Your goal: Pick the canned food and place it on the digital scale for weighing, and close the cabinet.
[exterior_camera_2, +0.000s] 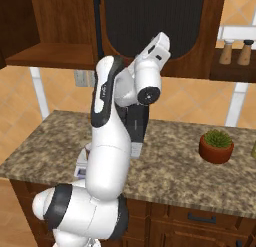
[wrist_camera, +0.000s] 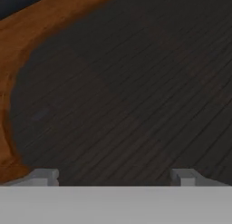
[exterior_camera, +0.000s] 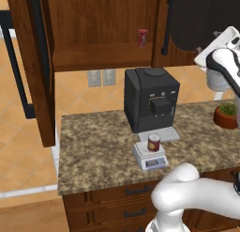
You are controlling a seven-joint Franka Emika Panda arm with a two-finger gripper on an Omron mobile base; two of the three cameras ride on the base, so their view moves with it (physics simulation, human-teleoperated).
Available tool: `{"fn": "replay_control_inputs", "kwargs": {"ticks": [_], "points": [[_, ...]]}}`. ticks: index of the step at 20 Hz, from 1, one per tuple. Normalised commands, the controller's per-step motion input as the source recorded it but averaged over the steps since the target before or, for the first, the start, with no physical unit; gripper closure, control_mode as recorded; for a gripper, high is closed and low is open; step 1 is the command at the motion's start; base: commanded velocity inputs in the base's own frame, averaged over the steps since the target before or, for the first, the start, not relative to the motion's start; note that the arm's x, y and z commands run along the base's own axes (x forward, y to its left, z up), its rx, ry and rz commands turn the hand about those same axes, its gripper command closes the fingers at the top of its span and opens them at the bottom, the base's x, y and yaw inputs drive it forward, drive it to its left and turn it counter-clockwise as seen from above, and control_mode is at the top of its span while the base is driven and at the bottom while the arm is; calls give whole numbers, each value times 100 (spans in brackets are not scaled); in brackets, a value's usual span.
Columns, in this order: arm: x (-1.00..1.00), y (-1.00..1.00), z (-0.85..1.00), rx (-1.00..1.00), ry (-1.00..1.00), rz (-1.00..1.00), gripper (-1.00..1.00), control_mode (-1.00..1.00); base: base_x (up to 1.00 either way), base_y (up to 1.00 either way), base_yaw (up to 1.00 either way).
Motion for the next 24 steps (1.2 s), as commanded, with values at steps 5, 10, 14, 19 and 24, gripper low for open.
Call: {"fn": "replay_control_inputs", "kwargs": {"ticks": [5, 10, 14, 19, 24], "points": [[-100, 0, 22, 7, -6, -1, -100, -100, 0, 0, 0], [-100, 2, 14, 3, -1, 0, -100, -100, 0, 0, 0], [-96, 35, 0, 2, 0, 1, -100, -100, 0, 0, 0], [-80, 82, 0, 2, -11, 3, -100, -100, 0, 0, 0], [-95, 97, -2, 7, -14, 0, -100, -100, 0, 0, 0]]}}
